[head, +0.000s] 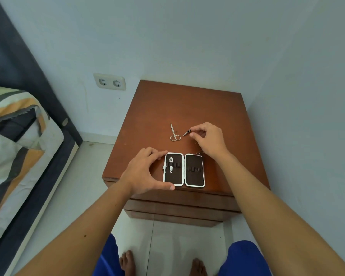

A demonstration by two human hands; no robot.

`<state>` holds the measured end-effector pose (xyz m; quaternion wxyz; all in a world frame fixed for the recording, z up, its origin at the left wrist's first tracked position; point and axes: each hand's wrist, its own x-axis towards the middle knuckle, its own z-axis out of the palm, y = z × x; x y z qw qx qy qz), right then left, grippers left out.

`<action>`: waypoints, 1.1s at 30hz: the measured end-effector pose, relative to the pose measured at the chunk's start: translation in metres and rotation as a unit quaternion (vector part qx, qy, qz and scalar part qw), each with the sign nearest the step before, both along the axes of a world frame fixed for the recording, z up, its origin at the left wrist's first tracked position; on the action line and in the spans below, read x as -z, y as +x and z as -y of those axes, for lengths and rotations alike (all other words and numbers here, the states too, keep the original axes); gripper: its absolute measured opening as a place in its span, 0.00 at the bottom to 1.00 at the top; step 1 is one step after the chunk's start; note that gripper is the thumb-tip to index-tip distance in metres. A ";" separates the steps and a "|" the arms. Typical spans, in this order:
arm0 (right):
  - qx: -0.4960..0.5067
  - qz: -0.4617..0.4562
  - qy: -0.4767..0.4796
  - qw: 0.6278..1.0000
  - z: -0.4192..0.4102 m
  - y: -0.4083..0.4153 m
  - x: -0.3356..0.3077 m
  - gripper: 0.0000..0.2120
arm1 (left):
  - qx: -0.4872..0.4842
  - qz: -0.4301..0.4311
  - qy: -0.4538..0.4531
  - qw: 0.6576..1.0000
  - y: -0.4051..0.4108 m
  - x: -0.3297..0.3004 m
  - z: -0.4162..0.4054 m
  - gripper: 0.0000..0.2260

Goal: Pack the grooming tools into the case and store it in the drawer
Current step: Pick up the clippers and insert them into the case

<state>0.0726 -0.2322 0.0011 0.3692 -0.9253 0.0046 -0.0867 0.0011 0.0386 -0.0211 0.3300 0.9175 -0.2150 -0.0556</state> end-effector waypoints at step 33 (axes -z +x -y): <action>-0.221 -0.116 -0.084 0.965 -0.004 -0.036 -0.023 0.09 | -0.007 0.017 0.015 1.000 -0.001 -0.002 0.002 0.52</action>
